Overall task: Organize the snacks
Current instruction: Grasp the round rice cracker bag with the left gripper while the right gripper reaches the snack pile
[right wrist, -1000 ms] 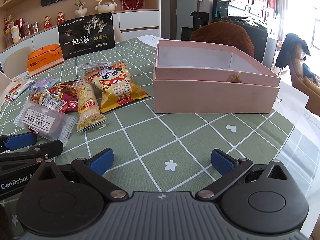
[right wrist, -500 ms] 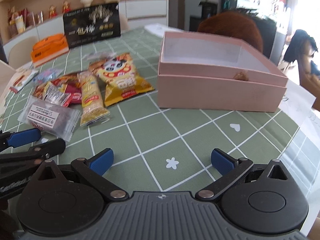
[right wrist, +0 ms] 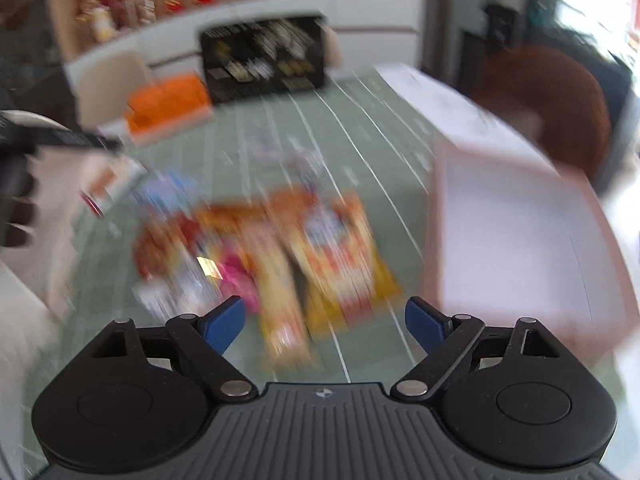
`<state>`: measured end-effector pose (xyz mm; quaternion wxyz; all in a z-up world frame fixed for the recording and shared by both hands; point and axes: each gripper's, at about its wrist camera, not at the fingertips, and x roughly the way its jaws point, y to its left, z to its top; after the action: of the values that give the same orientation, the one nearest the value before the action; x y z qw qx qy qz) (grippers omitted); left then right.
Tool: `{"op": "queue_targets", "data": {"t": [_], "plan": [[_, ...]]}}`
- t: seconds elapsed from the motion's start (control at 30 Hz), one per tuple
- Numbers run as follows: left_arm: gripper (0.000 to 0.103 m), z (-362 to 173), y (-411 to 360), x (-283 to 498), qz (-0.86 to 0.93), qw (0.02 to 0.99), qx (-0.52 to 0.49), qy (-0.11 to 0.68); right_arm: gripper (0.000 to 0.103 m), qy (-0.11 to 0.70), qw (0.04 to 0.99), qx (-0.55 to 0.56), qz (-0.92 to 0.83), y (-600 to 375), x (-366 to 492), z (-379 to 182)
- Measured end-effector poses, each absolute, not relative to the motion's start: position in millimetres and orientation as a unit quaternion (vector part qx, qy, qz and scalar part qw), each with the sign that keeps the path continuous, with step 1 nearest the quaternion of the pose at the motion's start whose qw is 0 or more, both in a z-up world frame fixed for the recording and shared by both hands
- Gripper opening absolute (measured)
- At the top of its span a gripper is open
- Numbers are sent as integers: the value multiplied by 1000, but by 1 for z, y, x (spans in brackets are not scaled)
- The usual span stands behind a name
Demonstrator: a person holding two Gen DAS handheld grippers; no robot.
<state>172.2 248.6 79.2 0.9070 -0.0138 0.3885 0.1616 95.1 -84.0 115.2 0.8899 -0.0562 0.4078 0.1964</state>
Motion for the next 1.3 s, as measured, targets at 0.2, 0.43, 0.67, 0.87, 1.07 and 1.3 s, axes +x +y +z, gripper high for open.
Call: {"op": "queue_targets", "data": {"t": [0.2,0.43,0.67,0.87,1.07,1.3], "plan": [[60,40,302,195,185,870,-104,445,88,400,889,-50,216,-50,142,135],[60,35,276,187,79,869,-143,468,88,453,858,-4,243,-2,174,109],[60,39,274,174,69,868,-171,462,88,491,839,19,234,87,208,70],[54,37,271,176,78,870,-141,467,93,496,842,9,210,118,231,47],[61,34,254,178,51,874,-121,467,28,498,834,-45,233,106,231,61],[76,30,217,174,-40,869,-86,486,17,506,839,-30,195,48,249,86]]}}
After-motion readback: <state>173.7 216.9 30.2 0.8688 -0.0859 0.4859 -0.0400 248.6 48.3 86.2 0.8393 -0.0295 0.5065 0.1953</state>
